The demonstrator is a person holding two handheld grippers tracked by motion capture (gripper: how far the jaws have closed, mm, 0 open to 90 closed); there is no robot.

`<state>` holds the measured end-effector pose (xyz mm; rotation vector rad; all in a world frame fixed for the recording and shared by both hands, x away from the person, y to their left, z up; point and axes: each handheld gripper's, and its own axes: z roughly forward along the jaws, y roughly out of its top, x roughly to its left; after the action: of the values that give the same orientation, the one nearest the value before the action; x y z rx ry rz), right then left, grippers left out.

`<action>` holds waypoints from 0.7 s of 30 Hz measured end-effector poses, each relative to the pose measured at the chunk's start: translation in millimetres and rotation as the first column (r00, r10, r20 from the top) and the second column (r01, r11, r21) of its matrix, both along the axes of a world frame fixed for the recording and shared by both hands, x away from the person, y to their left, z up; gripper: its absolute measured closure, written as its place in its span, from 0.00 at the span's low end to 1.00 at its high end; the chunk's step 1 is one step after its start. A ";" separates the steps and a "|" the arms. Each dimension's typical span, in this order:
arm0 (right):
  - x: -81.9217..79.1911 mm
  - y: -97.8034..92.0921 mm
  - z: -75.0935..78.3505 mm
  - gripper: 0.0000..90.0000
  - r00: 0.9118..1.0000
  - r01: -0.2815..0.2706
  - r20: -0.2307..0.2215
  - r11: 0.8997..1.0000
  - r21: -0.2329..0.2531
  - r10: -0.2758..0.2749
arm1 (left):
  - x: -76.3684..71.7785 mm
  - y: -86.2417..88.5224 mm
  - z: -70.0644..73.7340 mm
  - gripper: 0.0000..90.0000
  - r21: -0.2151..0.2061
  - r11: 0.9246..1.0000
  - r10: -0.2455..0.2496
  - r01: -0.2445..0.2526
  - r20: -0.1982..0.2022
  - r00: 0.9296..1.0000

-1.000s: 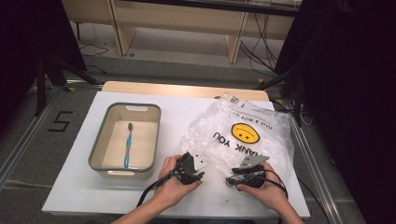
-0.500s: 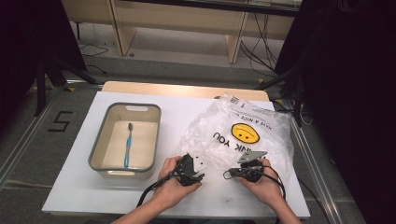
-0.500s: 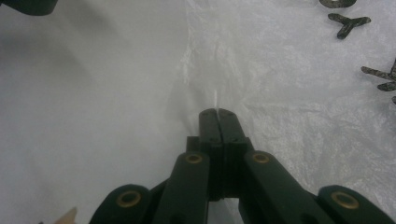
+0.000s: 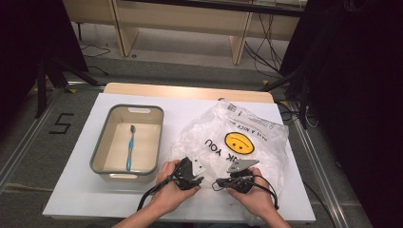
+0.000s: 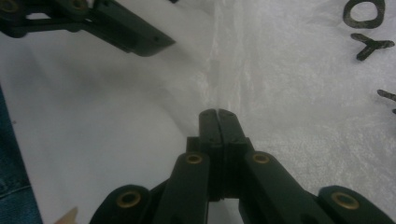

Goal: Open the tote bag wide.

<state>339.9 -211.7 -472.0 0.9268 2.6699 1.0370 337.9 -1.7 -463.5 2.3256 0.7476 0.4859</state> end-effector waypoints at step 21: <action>11.8 -12.1 26.0 0.53 0.989 -0.017 0.145 0.997 0.070 0.007 | -0.9 0.7 -5.7 0.64 0.015 1.000 -0.020 0.020 -0.014 1.000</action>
<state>351.7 -223.7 -446.0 0.8154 2.5384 1.1618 337.1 -1.0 -469.2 2.3508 0.7292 0.4685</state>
